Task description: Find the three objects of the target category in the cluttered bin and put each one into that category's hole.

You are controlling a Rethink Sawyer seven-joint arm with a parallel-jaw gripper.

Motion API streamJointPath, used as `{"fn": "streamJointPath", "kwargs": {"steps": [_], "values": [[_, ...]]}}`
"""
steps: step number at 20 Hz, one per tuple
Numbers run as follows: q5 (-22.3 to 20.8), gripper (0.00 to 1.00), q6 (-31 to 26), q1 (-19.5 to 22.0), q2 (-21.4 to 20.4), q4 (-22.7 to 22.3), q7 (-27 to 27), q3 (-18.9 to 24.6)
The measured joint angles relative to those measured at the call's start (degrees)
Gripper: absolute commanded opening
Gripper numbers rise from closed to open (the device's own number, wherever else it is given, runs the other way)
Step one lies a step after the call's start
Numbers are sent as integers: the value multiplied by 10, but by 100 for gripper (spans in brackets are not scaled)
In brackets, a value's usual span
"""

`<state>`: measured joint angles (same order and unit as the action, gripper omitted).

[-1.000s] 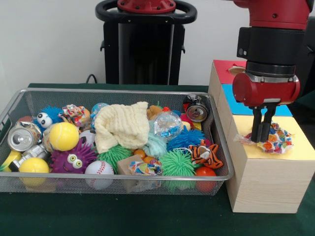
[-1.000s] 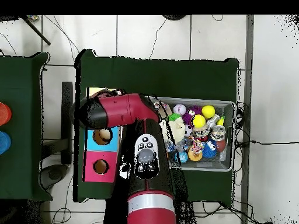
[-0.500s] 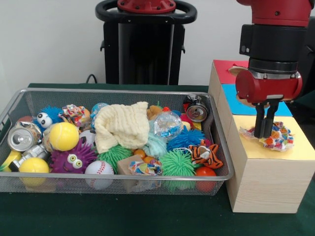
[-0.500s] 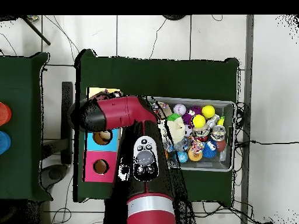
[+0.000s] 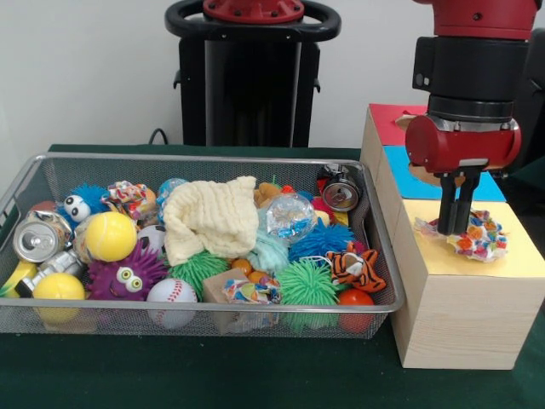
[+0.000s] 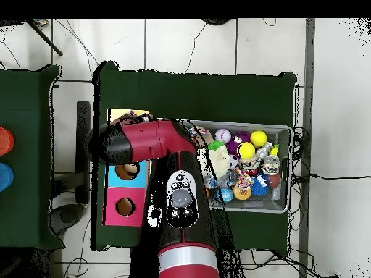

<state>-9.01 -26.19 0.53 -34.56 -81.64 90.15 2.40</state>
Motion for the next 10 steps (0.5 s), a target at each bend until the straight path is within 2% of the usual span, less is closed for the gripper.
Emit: {"fn": "streamJointPath", "kwargs": {"steps": [10], "values": [[0,0,0,3,0,-3,0,9]]}}
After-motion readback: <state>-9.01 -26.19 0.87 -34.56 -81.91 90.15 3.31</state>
